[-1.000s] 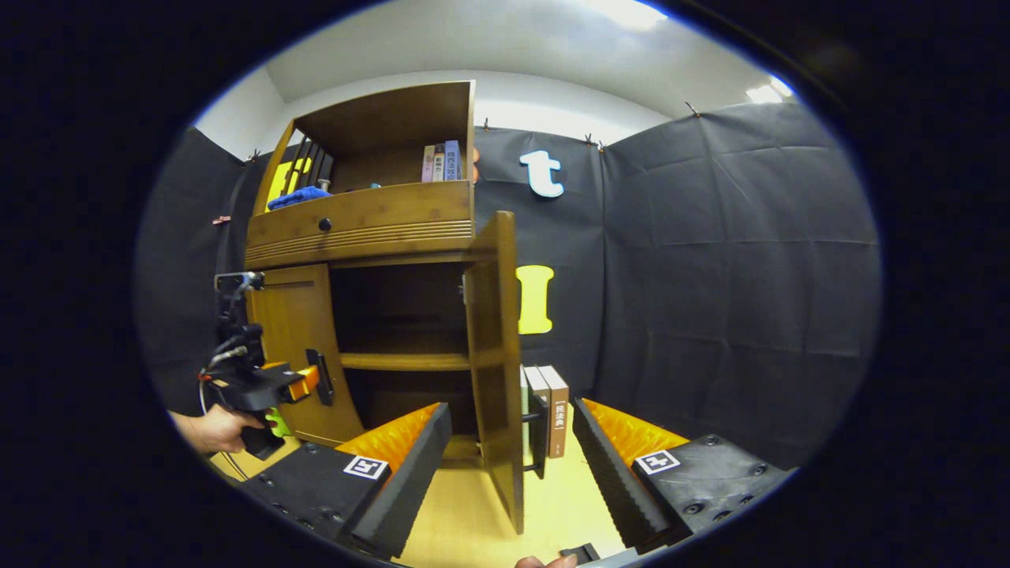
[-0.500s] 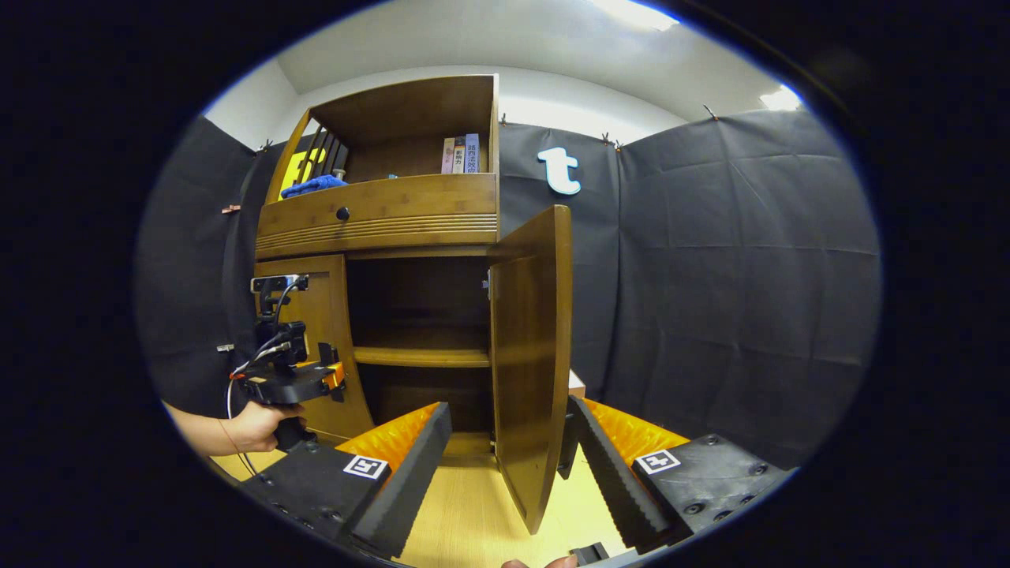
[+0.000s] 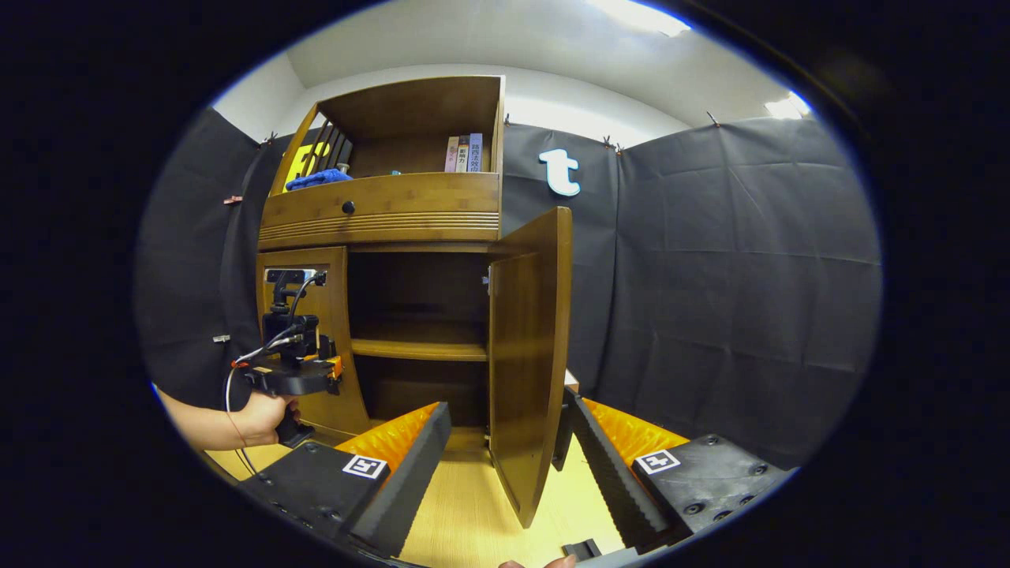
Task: Open the right door of the double-door shoe cabinet with the right hand, and open the left door with the left hand.
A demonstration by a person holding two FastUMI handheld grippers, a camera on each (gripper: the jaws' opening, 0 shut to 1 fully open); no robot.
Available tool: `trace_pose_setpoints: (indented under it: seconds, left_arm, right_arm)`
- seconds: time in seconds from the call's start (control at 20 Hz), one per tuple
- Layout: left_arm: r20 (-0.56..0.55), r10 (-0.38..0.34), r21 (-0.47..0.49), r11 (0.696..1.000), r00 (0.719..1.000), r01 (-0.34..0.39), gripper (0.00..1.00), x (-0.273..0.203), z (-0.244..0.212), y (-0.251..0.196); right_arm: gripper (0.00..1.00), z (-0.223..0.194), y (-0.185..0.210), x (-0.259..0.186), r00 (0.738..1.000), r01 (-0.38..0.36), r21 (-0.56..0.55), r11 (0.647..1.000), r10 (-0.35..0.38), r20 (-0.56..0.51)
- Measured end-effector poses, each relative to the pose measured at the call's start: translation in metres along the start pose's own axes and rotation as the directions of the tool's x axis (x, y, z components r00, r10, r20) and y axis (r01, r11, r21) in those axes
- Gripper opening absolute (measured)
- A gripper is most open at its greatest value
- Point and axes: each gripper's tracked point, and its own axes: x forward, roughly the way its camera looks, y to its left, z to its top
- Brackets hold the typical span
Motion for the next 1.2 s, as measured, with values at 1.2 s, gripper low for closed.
trace_pose_setpoints:
  seconds: [1.2]
  left_arm:
    - [-0.014,0.012,-0.094,0.995,1.000,-0.013,0.20,-0.181,-0.035,0.147]
  right_arm:
    - [0.98,-0.005,0.118,-0.029,0.982,-0.186,-0.011,0.983,0.186,0.020]
